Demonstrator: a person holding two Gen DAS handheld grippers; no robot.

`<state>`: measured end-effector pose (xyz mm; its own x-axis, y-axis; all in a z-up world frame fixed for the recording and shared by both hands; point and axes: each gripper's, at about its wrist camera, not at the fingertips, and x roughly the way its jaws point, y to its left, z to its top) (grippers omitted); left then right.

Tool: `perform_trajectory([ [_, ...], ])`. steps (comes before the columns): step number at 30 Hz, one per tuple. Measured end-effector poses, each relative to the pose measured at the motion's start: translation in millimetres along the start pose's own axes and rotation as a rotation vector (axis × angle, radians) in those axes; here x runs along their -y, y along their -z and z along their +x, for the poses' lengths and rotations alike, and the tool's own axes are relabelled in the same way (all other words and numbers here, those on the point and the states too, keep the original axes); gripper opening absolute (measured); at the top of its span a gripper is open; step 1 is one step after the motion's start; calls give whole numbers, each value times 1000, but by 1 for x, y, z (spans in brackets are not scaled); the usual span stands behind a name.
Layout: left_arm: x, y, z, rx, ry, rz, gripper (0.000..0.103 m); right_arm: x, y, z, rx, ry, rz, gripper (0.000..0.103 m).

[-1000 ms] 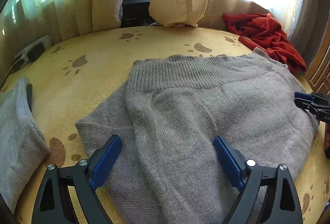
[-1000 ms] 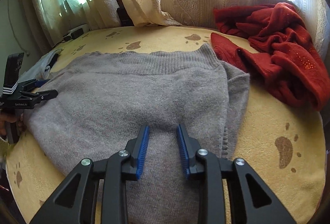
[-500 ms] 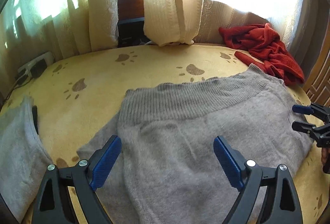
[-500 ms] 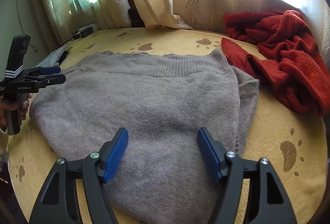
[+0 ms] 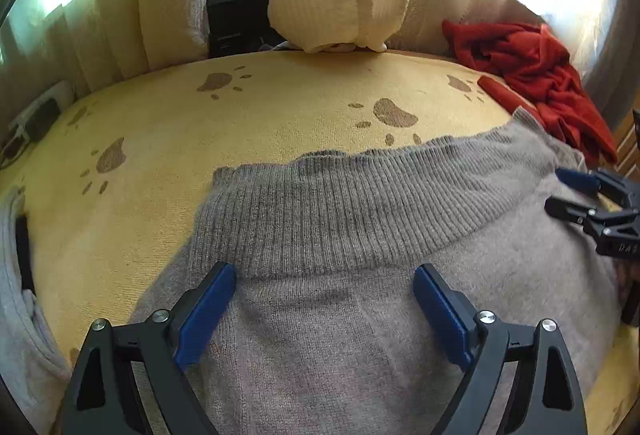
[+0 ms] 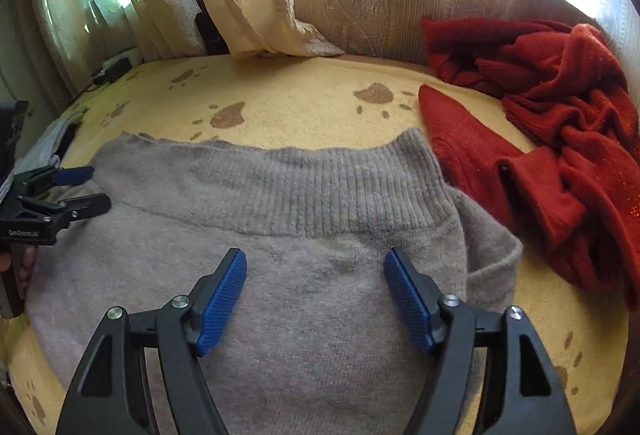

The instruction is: Fold clothes

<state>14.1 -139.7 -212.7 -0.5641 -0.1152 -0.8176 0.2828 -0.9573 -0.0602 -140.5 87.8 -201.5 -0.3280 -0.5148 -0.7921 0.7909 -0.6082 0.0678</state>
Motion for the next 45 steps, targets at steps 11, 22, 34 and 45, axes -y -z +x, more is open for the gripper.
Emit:
perform_trajectory([
  [11,-3,4,-3,24,5,23,93,-5,2,3,11,29,-49,79],
  [22,-74,17,-63,103,41,-308,93,-6,3,2,15,32,-49,82],
  [34,-65,54,-67,24,-71,-276,93,-7,3,2,17,24,-52,84],
  [45,5,40,-33,27,-115,-44,97,4,4,-11,69,-58,-2,87],
])
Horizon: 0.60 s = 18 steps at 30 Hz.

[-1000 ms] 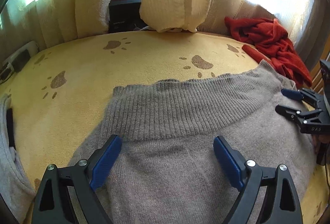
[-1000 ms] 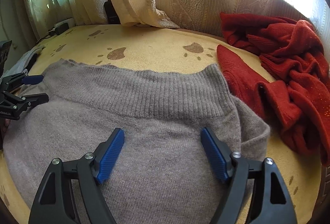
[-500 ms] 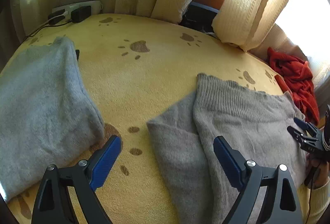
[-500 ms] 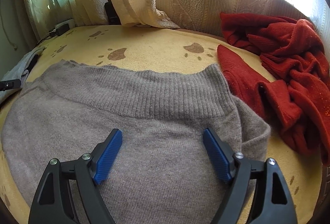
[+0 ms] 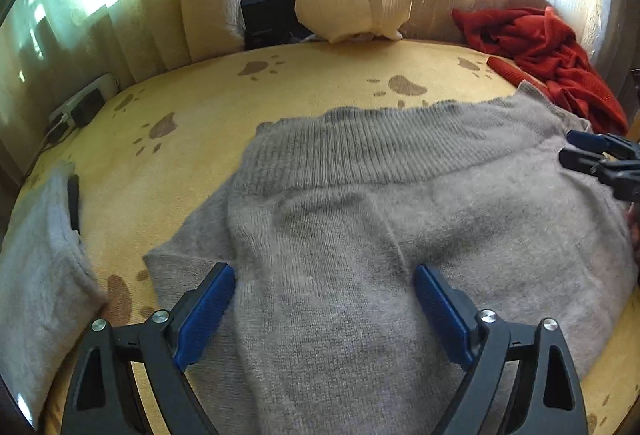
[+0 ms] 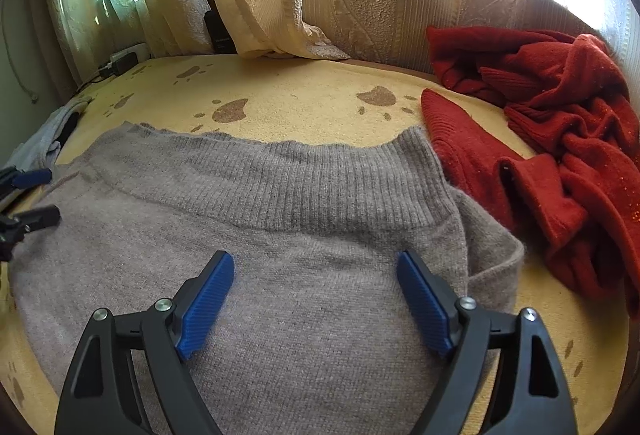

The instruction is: Fold clothes

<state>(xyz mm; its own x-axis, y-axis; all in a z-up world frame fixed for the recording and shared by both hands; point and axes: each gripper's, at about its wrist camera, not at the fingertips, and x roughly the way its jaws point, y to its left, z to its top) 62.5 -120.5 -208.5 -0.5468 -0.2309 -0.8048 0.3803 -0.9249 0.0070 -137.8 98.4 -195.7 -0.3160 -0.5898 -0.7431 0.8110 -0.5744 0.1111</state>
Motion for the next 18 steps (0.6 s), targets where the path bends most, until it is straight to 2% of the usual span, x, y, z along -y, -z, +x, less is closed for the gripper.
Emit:
perform_trajectory([
  [2,-14,4,3,13,47,-65,102,17,7,-19,61,-67,77,87],
  [3,-15,4,2,18,58,-66,102,27,12,-30,96,-83,115,87],
  [5,-15,4,2,19,62,-52,102,48,22,-53,150,-91,176,87],
  [7,-12,3,3,17,53,-44,102,69,31,-69,173,-44,215,87],
  [11,-12,3,4,16,53,-43,102,100,38,-75,158,33,266,87],
  [14,-13,3,3,17,54,-43,102,108,34,-65,141,-5,288,87],
  [18,-13,3,3,17,54,-42,102,98,22,-42,80,-55,256,87],
])
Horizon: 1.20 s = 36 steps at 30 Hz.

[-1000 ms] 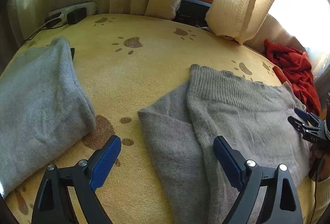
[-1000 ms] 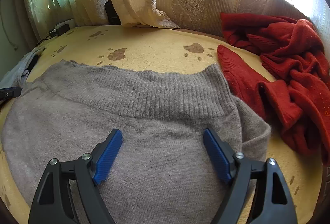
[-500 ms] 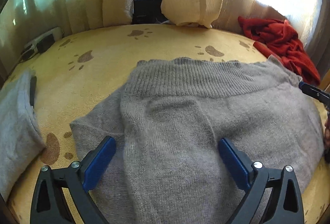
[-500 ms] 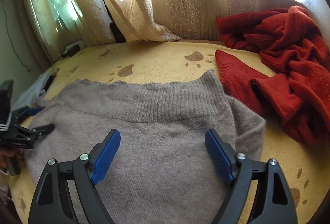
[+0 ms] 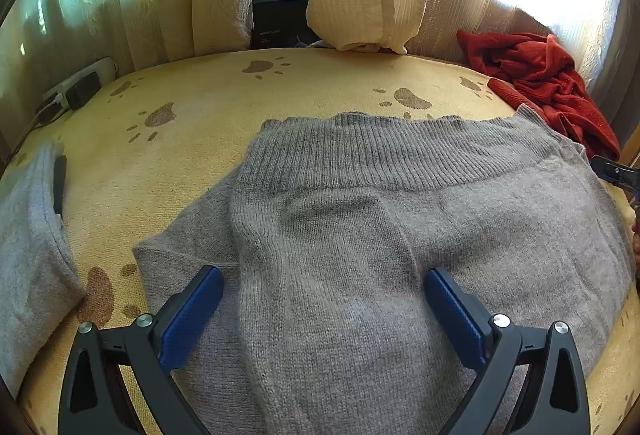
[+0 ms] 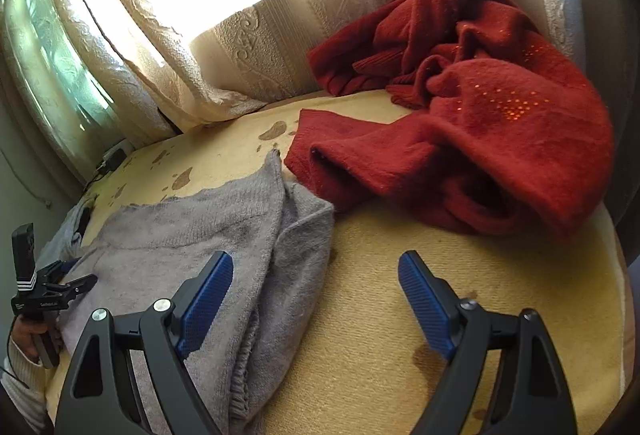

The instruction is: Fold clothes

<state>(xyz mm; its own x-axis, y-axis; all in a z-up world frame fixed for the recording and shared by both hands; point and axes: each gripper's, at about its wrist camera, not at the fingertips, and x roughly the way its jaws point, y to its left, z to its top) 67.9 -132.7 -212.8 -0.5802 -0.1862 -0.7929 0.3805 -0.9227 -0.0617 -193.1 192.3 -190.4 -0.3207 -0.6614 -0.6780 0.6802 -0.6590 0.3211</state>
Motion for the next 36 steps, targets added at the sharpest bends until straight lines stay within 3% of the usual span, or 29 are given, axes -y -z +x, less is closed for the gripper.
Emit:
perform_trajectory([
  [4,0,0,0,0,0,0,102,-17,-1,20,-68,9,-60,87],
  [10,-1,-1,-1,1,3,-2,102,-26,2,26,-92,72,-117,87],
  [11,-1,-1,-1,1,4,-2,102,-27,2,27,-98,82,-129,89],
  [13,-1,-1,-1,2,6,-3,102,-32,4,31,-125,64,-167,103],
  [17,-1,-1,-1,2,8,-3,102,-42,7,38,-150,125,-234,103],
  [25,-2,-1,-1,3,16,-6,102,-41,6,36,-142,124,-223,103],
  [28,-2,-1,-1,4,19,-8,102,-37,5,29,-113,131,-179,91],
  [30,-3,-1,-1,4,19,-8,102,-36,5,25,-93,121,-146,59],
  [32,-3,-1,-1,5,23,-11,102,-36,5,23,-87,108,-127,44],
  [36,-4,-1,-2,7,31,-16,102,-44,5,23,-81,95,-137,23],
])
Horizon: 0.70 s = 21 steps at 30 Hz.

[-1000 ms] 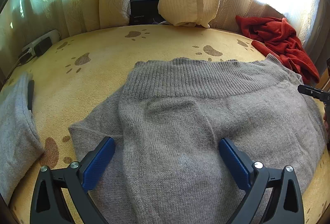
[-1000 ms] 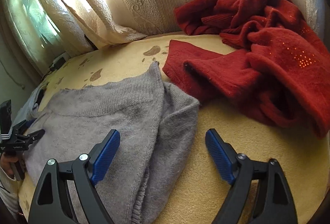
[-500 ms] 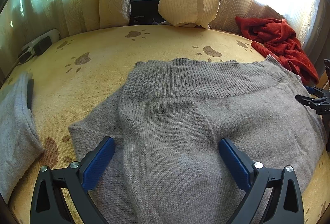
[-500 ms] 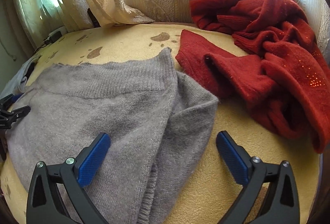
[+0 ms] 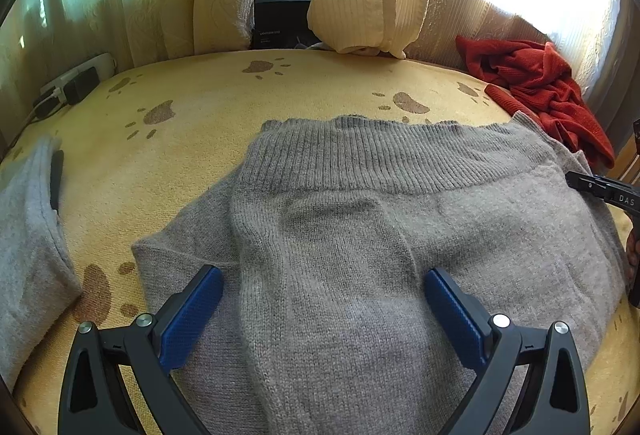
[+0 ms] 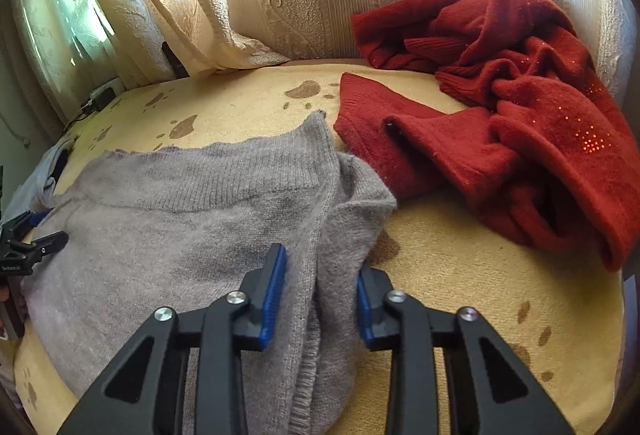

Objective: Fold clothes
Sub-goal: 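Close the right gripper on the folded sweater's side edge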

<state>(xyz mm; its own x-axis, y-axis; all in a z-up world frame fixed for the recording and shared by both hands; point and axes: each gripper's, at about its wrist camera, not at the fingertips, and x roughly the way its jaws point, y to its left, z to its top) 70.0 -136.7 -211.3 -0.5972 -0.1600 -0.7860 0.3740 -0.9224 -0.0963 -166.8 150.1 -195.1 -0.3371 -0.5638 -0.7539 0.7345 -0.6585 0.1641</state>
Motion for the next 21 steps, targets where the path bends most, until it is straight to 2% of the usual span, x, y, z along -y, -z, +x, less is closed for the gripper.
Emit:
perform_trajectory([
  [3,0,0,0,1,1,-1,102,0,-2,-4,23,-26,34,23],
  [5,0,0,0,1,2,-2,102,5,-1,0,7,-24,53,24],
  [8,0,0,-1,2,5,-5,102,12,1,4,-1,-31,79,34],
  [10,0,0,-1,2,5,-5,102,15,2,3,5,-45,94,37],
  [14,-1,0,-1,5,11,-9,102,8,3,4,7,-10,70,37],
  [17,-14,1,-9,41,91,-77,102,3,2,5,4,25,41,36],
  [20,-43,2,-21,68,213,-234,102,4,2,4,4,23,43,35],
  [21,-54,0,-26,73,223,-280,102,4,2,4,5,21,45,35],
])
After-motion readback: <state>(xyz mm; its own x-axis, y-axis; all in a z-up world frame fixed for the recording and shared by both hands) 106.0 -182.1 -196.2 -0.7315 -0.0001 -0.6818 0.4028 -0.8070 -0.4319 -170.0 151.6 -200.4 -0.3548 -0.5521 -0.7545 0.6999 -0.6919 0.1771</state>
